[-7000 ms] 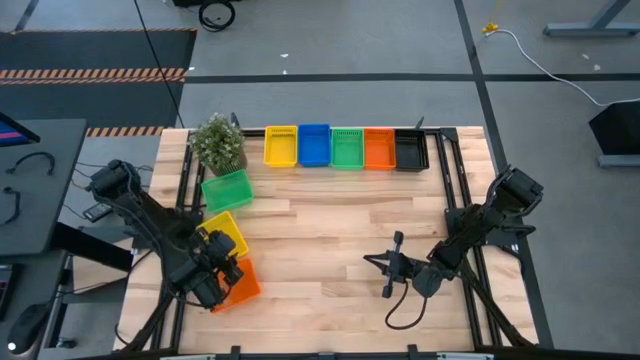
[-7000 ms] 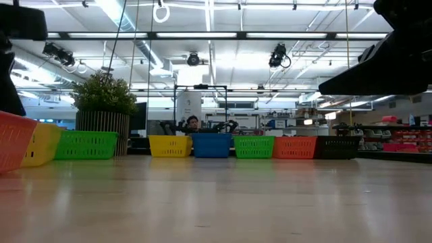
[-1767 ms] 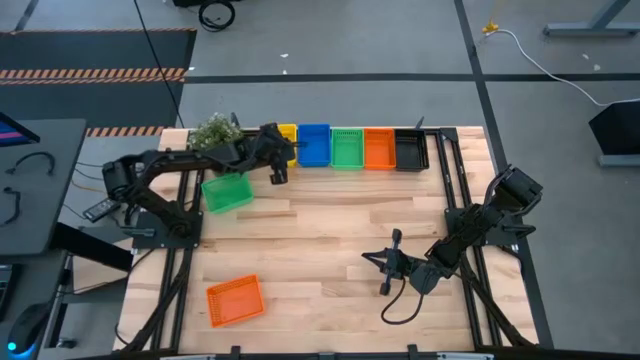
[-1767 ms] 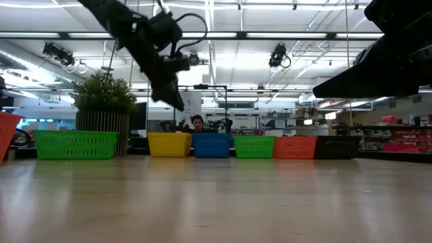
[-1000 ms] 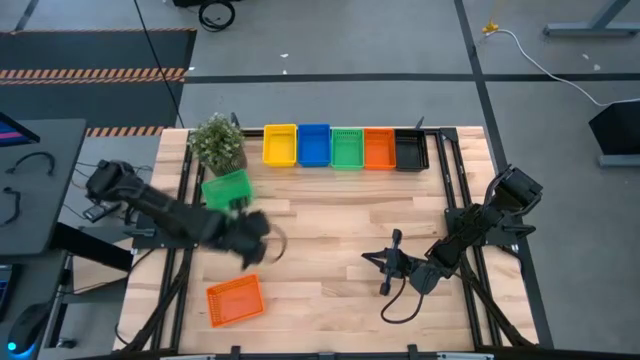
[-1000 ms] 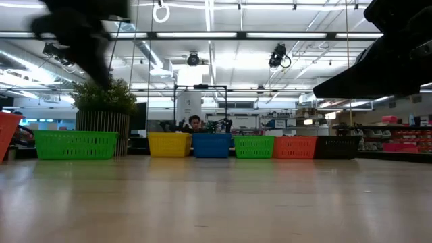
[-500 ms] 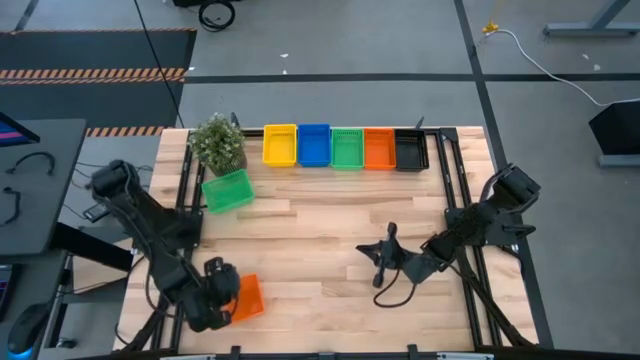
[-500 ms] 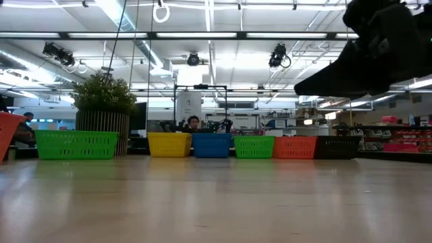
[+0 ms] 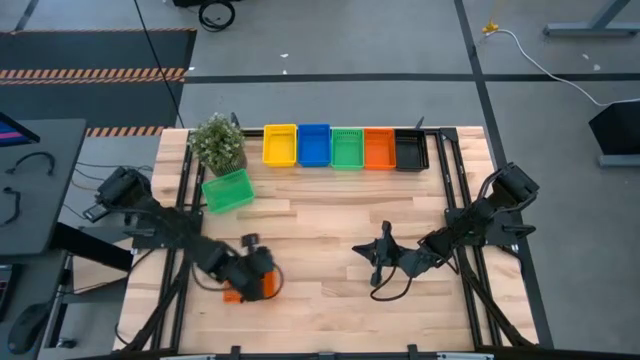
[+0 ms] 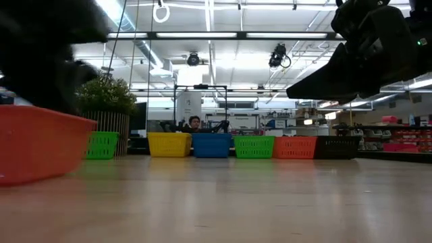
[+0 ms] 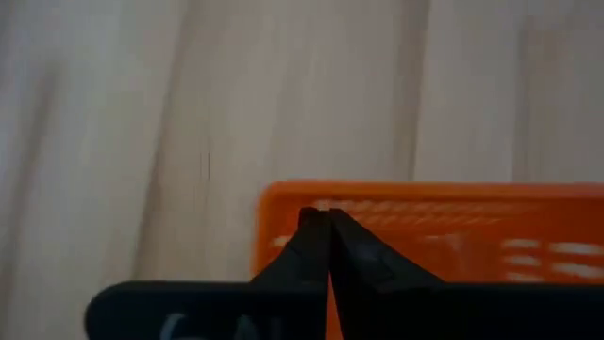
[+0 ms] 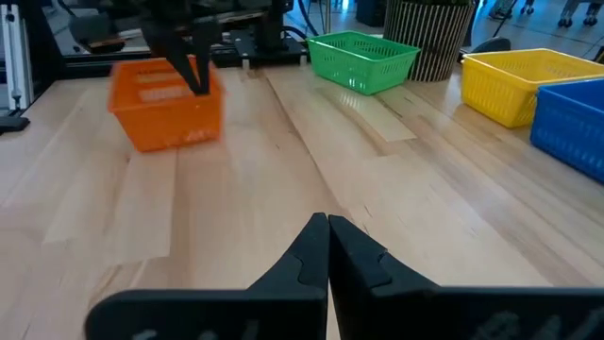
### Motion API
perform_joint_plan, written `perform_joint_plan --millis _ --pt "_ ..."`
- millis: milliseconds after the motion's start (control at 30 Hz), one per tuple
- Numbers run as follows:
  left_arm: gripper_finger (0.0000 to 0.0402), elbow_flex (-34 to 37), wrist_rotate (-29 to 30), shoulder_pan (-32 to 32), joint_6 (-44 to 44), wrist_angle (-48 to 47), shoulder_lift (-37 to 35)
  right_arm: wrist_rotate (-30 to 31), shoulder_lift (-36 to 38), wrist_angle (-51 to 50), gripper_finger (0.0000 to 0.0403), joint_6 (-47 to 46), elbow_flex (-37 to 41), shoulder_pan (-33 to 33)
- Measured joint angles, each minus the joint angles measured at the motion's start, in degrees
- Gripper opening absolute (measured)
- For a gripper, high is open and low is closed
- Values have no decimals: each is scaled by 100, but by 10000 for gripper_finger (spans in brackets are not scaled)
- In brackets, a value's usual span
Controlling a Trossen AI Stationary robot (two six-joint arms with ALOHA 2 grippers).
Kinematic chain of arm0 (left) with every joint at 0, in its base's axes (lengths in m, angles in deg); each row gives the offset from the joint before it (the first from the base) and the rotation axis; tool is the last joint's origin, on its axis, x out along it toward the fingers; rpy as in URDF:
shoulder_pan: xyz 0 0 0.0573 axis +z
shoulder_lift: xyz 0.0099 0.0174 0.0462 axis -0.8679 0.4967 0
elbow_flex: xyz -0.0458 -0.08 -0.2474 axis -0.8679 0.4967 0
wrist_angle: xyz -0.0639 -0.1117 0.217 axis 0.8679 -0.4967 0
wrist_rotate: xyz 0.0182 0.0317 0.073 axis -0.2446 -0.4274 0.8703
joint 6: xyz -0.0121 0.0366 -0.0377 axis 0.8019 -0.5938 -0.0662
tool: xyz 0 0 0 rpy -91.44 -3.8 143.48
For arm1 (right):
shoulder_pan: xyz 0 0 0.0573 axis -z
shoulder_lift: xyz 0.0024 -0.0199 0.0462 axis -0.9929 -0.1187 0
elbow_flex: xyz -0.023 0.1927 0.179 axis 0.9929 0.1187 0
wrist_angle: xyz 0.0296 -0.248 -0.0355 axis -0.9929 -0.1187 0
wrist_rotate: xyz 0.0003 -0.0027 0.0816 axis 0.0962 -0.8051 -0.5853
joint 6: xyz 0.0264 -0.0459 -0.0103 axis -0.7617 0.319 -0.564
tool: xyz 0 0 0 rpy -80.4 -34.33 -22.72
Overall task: Stack baskets by color
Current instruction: Stack the bottom orange bin on top of the orange bin
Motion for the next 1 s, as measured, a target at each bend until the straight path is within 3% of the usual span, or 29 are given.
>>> perform_joint_plan --millis 167,267,367,433,567,667,833,1000 --pt "15 0 15 658 -1918 1723 2 -144 1 30 5 -28 0 0" --pt "10 -2 -377 898 -2938 2798 2 -305 1 40 5 -34 0 0" --pt "5 -16 -908 1000 -3437 3553 2 -717 1 182 5 -30 -1 31" --pt "6 -141 -1019 953 -3460 3512 2 -1141 -4 298 5 72 -62 118" --pt "11 -750 -666 596 -3150 2408 -44 -2346 -23 60 5 684 -613 431" --pt "9 -1395 170 172 -2373 651 -44 -3267 -27 -786 5 1150 -1344 725" --pt "5 -2294 1311 -628 200 -2280 -50 -3909 -492 -2276 5 2107 -2720 1124" --pt "15 -2452 2045 -1545 2618 -3880 -52 -4507 -1487 -2662 23 3145 -3918 1399"
